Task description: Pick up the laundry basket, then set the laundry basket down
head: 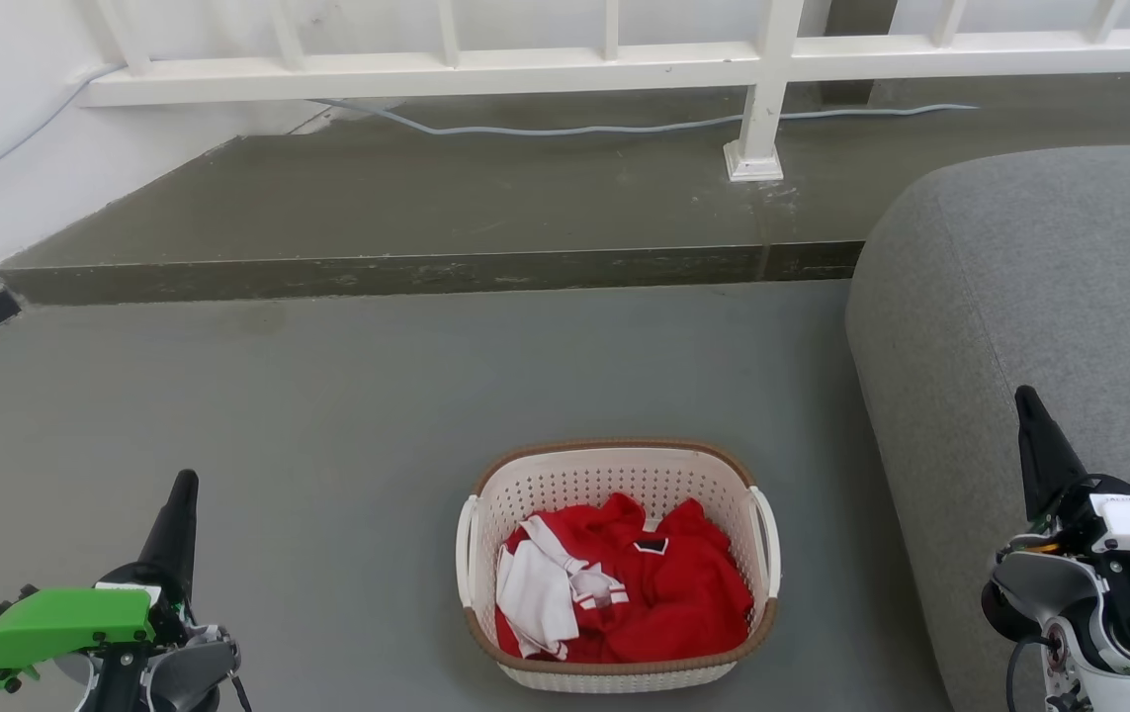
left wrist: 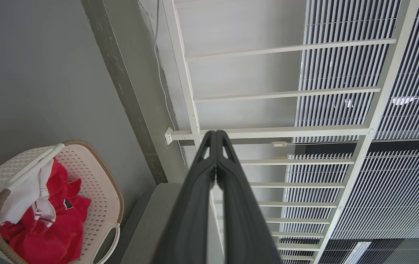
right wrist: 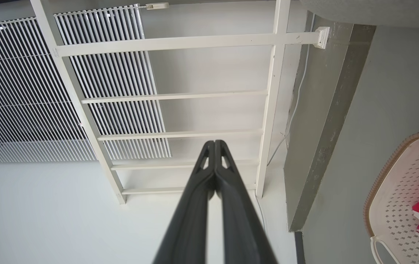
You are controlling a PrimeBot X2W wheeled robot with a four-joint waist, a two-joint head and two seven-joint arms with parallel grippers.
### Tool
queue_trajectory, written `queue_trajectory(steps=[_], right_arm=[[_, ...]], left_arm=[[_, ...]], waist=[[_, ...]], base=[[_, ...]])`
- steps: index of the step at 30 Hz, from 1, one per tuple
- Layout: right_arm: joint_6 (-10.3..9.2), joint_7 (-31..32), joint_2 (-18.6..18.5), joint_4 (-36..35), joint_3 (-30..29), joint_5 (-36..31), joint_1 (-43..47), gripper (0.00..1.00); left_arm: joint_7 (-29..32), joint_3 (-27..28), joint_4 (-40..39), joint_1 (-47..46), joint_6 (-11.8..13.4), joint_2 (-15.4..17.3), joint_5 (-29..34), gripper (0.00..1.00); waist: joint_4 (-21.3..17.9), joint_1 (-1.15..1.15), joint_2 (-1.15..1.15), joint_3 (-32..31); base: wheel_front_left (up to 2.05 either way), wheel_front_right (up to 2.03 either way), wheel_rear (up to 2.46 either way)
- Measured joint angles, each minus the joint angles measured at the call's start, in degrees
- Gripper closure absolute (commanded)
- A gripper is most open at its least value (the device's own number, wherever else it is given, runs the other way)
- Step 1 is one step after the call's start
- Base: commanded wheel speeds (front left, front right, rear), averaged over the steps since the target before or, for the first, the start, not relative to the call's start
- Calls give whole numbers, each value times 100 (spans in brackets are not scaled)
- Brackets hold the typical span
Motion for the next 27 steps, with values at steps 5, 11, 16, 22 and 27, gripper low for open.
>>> queue_trajectory(steps=[5,11,16,22,27], right_arm=[[0,0,0,0,0,0,0,100],[0,0,0,0,0,0,0,100],[0,0,0,0,0,0,0,100],[0,0,0,0,0,0,0,100],[0,0,0,0,0,0,0,100]], left_arm=[[0,0,0,0,0,0,0,100],[0,0,0,0,-1,0,0,100],[0,0,0,0,-1,0,0,100],[0,0,0,0,-1,0,0,100],[0,0,0,0,-1,0,0,100]], waist=[[0,0,0,0],[0,0,0,0],[0,0,0,0],[0,0,0,0],[0,0,0,0]], base=[[0,0,0],[0,0,0],[0,0,0],[0,0,0],[0,0,0]])
